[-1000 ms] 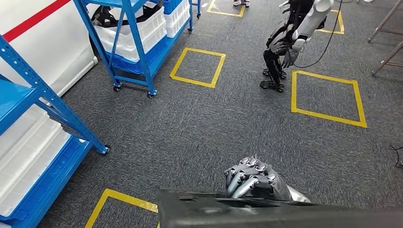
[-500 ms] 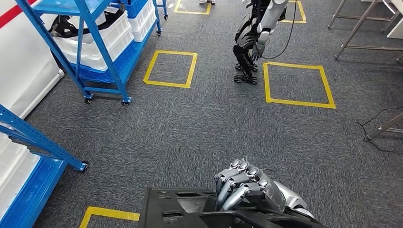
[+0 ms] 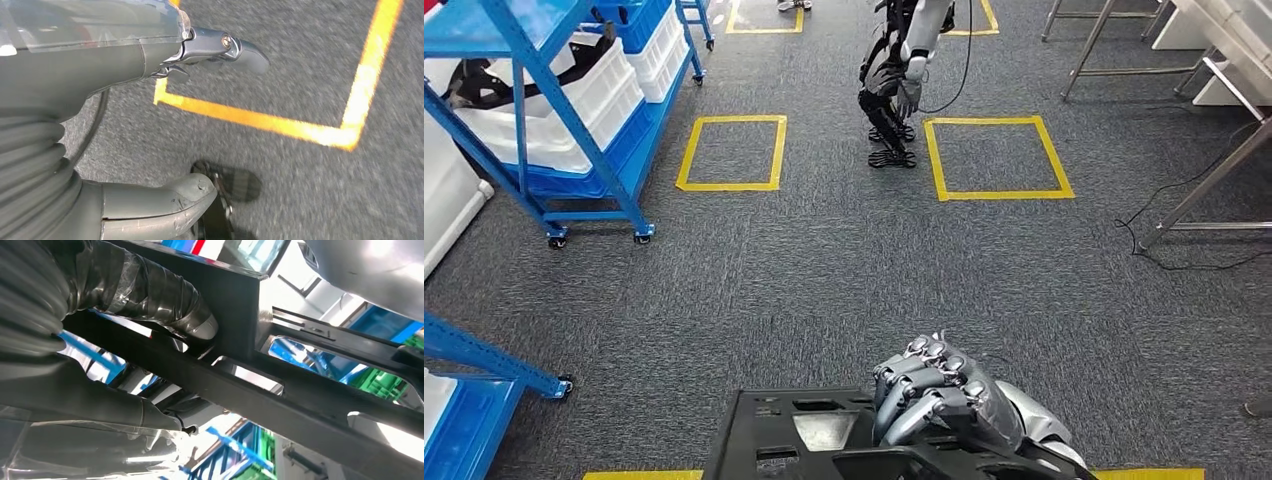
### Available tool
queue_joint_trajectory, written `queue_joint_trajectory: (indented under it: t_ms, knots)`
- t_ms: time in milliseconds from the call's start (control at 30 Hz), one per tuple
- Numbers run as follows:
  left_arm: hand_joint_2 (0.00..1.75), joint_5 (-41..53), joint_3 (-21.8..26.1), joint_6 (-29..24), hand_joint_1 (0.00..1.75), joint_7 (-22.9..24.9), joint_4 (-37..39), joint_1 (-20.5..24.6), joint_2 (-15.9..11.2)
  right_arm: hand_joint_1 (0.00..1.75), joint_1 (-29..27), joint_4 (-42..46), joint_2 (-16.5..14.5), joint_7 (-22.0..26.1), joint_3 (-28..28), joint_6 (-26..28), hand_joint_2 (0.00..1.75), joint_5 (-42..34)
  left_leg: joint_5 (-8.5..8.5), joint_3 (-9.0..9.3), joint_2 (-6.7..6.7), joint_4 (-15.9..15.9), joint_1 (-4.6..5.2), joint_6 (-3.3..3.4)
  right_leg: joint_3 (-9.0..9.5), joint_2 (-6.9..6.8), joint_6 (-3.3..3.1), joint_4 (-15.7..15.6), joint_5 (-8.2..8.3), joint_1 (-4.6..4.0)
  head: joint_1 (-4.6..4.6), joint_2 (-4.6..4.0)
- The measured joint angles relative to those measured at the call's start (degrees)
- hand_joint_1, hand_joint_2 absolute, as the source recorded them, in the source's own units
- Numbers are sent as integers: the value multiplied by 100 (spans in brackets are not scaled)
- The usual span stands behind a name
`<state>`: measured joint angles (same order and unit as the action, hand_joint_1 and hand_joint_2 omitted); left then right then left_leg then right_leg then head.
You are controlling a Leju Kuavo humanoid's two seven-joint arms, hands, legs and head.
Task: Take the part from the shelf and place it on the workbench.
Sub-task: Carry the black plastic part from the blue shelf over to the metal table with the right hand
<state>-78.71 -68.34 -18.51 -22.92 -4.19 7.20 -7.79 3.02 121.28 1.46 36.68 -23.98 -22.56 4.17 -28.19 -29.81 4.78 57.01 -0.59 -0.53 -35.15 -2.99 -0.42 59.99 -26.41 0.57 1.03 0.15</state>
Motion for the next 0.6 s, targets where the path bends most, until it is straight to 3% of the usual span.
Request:
queue_joint_trajectory:
  t_ms: [67, 133, 233, 267, 300, 333, 367, 433, 500, 567, 600]
  knots:
    - [175, 0, 0, 13, 0, -14, -1, 23, 5, 175, 17, 1, 16, 7, -7, 0, 175, 46, -28, 24, 71, -3, -13, -66, -7, 118, -75, -11, 11, -16, 0, 0]
    - [175, 0, -1, 37, 0, -13, -1, 43, 10, 175, 53, 4, 27, 5, -19, -2, 175, 61, -180, -25, -52, 175, -45, -116, 11, 211, -151, -43, 27, -6, 1, -1]
    - [175, 0, -3, 115, 0, -2, -1, 33, 11, 175, 137, -4, 33, -28, -37, -5, 175, 53, -720, -527, -387, 1248, -63, -137, 20, 362, -229, -56, 33, -22, 1, 0]
    - [175, 0, -3, 131, 0, 4, -1, 23, 11, 175, 150, -8, 34, -38, -40, -7, 175, 51, -819, -709, -423, 1584, -62, -132, 19, 425, -238, -52, 31, -39, 0, 0]
    - [175, 0, -3, 139, 0, 8, -1, 14, 11, 175, 157, -10, 37, -43, -42, -7, 175, 49, -806, -811, -438, 1737, -60, -119, 21, 488, -243, -47, 30, -57, 1, 0]
    - [175, 0, -3, 145, 0, 10, -1, 10, 11, 175, 165, -10, 40, -46, -44, -8, 175, 49, -670, -803, -449, 1649, -57, -96, 26, 554, -245, -41, 28, -71, 0, 0]
    - [175, 0, -3, 150, 0, 10, -1, 9, 11, 175, 176, -10, 44, -48, -48, -8, 175, 49, -446, -690, -480, 1341, -52, -66, 33, 620, -246, -33, 27, -81, 0, 0]
    - [175, 0, -3, 175, 0, 11, -1, 8, 2, 175, 202, -13, 54, -51, -56, -12, 175, 46, -46, -376, -705, 542, -41, 4, 25, 739, -233, -13, 29, -84, -1, 0]
    - [175, 0, 4, 262, 0, 20, -1, 9, -9, 175, 242, -32, 67, -73, -67, -31, 175, 32, 67, -216, -898, 140, -19, 44, -23, 848, -180, -3, 51, -55, 1, 0]
    - [175, 0, 43, 375, 0, 23, -1, 15, -13, 175, 307, -68, 90, -105, -73, -44, 175, 22, 77, -182, -849, 69, -1, 74, -59, 954, -102, -24, 87, -24, 1, 0]
    - [175, 0, 72, 409, 0, 25, -1, 20, -12, 175, 344, -87, 114, -115, -74, -46, 175, 22, 106, -156, -785, 16, -7, 99, -68, 911, -73, -10, 78, -28, 0, 0]
